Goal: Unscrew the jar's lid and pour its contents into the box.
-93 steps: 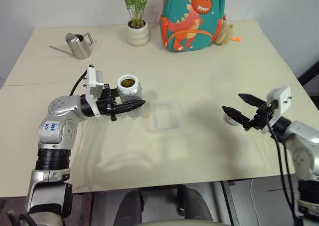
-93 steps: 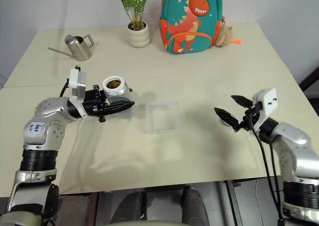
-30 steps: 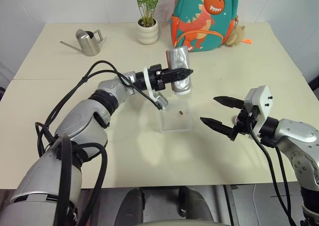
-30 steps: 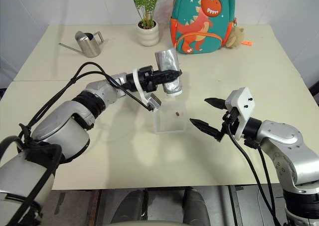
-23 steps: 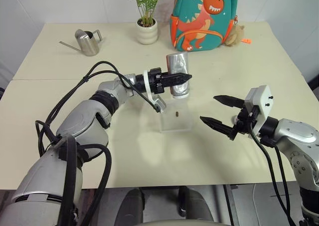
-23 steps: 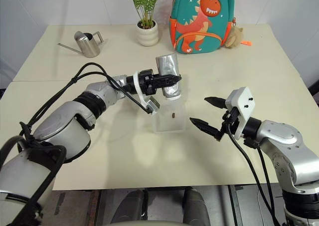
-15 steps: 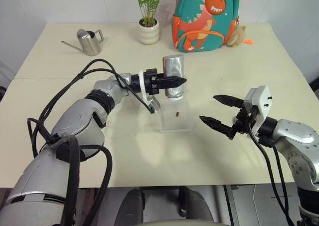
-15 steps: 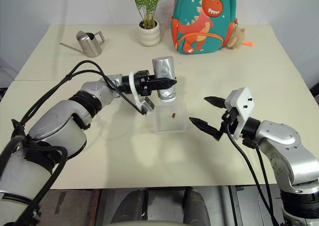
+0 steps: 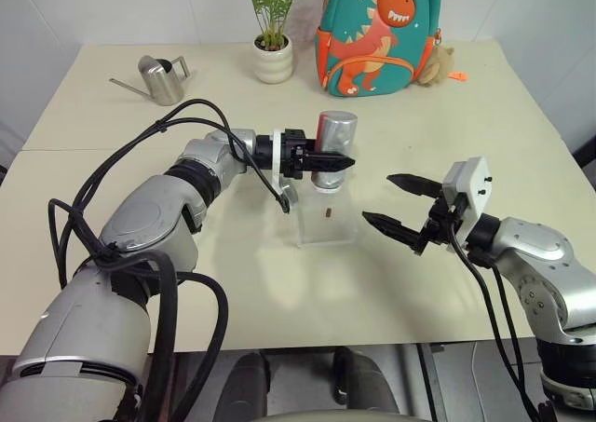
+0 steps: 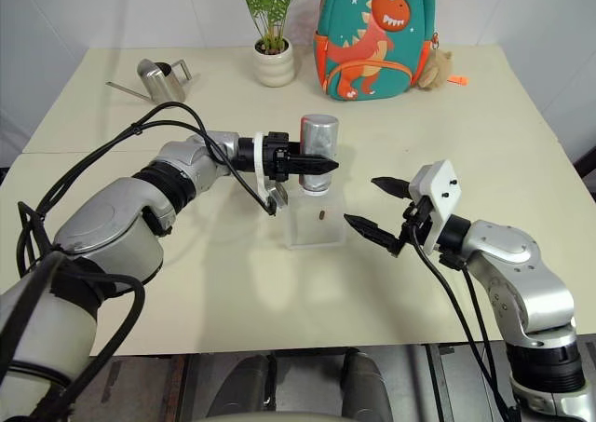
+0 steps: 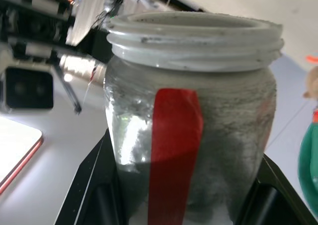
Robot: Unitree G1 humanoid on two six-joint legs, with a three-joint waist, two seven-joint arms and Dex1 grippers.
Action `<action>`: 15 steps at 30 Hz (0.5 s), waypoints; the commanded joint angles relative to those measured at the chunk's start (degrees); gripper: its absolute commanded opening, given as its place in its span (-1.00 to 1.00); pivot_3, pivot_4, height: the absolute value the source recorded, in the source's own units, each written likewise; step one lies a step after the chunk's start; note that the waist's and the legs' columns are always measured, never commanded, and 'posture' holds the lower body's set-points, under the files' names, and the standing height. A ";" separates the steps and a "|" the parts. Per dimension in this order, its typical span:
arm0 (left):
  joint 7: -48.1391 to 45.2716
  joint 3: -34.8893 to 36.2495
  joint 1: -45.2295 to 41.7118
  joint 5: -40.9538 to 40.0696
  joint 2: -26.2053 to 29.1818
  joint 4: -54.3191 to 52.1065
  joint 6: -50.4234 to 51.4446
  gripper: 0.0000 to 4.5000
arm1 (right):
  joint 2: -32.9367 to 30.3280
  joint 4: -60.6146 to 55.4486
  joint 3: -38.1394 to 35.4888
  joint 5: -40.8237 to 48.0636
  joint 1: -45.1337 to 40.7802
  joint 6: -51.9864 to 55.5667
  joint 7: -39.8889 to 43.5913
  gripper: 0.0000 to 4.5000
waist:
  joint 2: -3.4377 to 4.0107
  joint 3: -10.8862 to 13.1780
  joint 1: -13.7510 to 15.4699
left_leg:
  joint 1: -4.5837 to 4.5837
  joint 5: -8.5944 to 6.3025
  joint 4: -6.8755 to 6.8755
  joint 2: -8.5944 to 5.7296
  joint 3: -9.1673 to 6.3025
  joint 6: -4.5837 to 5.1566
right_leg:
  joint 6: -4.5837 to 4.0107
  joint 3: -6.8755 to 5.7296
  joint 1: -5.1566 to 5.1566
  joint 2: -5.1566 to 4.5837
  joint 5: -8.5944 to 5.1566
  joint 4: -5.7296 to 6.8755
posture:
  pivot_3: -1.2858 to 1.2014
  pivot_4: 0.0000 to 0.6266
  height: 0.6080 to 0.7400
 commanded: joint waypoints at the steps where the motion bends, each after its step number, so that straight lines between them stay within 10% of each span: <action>1: -2.81 -0.05 -3.59 -0.27 -0.74 0.64 0.85 -0.13 | 1.13 1.04 0.40 -0.79 -1.85 -2.64 0.51 0.99 | 0.00 0.00 0.03 | 0.00 0.00 0.01 0.00 0.00 0.00 | 0.00 0.00 0.00 0.00 0.00 0.00 | 0.03 -0.52 1.00; 15: -3.84 4.35 -4.93 -9.30 5.53 -3.75 -19.34 -0.13 | 3.19 4.04 2.12 -2.20 -3.90 -4.95 1.62 0.99 | 0.00 0.00 -0.58 | 0.00 0.01 -0.02 -0.02 0.08 -0.02 | 0.03 0.09 -0.06 -0.02 -0.01 0.01 | 0.03 -0.52 1.00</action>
